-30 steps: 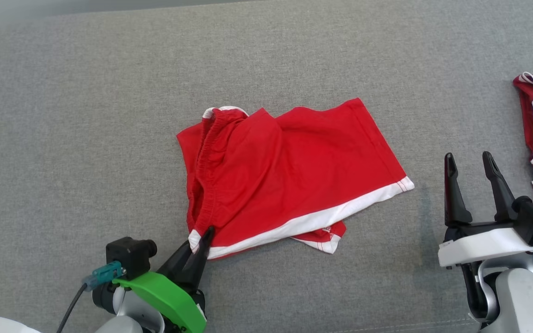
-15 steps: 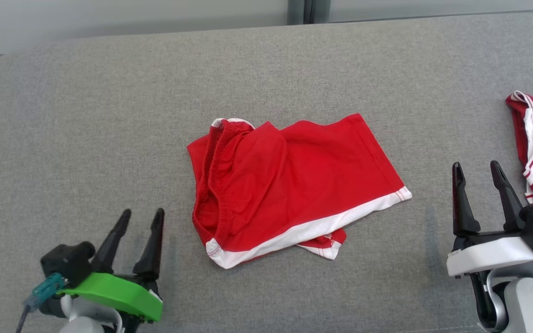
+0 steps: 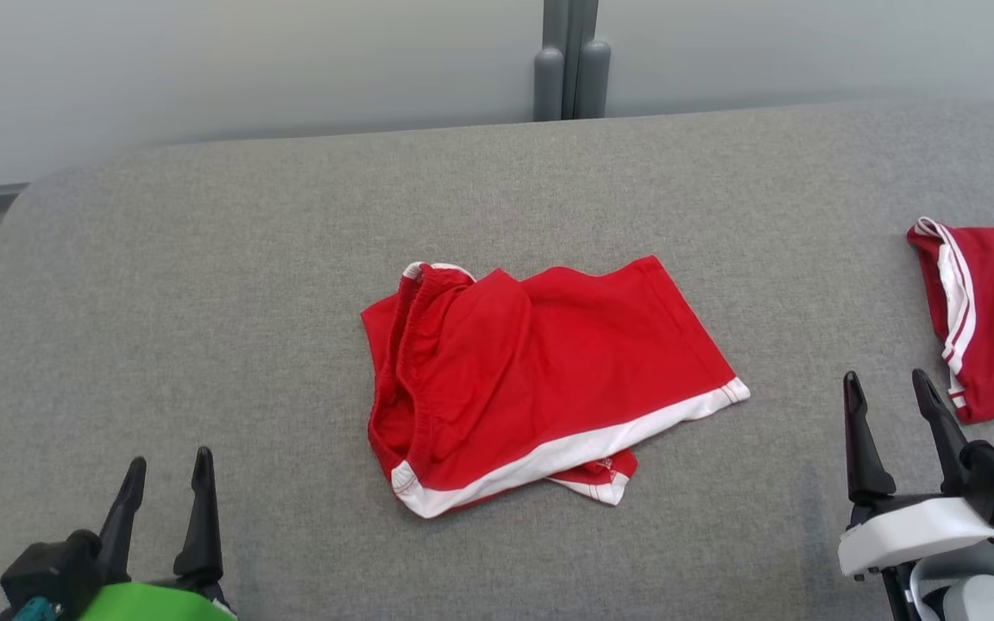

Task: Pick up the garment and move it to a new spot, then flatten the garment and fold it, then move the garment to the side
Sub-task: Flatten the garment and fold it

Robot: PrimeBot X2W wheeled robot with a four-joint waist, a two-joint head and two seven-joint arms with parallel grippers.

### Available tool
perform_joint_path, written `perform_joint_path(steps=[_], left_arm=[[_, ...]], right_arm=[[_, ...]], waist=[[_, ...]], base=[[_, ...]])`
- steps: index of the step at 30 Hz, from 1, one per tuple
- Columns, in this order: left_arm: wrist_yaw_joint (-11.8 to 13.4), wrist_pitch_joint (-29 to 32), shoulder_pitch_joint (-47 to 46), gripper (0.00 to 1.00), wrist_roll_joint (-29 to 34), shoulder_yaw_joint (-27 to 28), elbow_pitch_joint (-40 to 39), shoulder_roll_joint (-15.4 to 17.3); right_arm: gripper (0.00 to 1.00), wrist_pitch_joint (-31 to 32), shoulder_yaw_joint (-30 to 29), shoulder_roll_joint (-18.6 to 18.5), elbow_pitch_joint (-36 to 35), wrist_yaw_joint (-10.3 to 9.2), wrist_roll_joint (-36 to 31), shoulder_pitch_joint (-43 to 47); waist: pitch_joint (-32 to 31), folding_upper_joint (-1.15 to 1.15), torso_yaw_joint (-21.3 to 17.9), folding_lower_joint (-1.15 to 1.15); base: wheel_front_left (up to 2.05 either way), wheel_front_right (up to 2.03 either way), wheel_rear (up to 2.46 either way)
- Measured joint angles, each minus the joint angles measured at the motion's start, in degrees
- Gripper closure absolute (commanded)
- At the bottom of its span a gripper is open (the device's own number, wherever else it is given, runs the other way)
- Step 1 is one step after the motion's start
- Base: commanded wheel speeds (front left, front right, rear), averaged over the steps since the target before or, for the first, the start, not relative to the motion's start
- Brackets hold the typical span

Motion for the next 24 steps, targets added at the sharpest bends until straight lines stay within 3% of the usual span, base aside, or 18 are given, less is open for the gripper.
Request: perform_joint_path(steps=[15, 24], left_arm=[[-9.29, 0.0, 3.75, 0.0, 11.03, 11.87, 4.58, -8.7], [-11.13, 0.0, 3.53, 0.0, 13.43, 13.46, 5.71, -11.35]], right_arm=[[0.0, 0.0, 1.38, 0.93, 3.93, 0.0, -3.3, 3.44], [0.0, 0.0, 1.72, 1.3, 4.34, 0.0, -3.65, 3.42]], waist=[[-4.58, 0.0, -0.08, 0.0], [-4.43, 0.0, -0.18, 0.0]], base=[[0.0, 0.0, 0.0], [0.0, 0.0, 0.0]])
